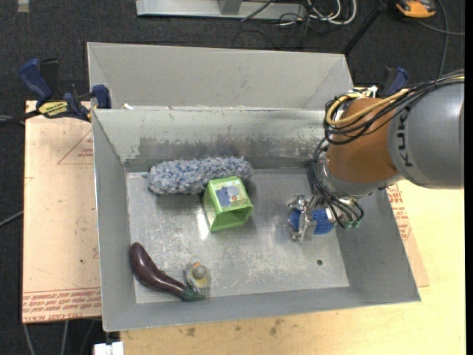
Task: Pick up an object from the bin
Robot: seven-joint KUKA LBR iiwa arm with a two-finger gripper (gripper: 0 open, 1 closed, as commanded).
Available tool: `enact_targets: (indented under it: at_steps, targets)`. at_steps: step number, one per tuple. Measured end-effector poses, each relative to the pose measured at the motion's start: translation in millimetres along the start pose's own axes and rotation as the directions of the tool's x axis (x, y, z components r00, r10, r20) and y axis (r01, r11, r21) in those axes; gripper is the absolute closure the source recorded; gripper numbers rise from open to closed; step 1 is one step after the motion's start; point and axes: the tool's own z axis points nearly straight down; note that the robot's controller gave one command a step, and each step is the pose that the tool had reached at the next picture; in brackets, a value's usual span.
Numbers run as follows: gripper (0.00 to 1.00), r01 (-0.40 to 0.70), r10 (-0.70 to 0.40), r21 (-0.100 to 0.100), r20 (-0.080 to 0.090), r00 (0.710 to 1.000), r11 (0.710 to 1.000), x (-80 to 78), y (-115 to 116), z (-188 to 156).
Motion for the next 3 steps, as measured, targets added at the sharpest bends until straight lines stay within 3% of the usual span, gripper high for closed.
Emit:
enact_targets:
  at_steps: [1,2,3]
  targets:
    - [1.0,0.02,-0.02,-0.001,-0.005,1.0,1.0,-3.8,-11,-51]
    - [1.0,0.059,-0.059,0.0,0.001,0.998,0.998,-15.1,-41,-99]
    - [1.0,0.053,-0.053,0.001,-0.002,0.999,0.999,-12.4,-54,-157]
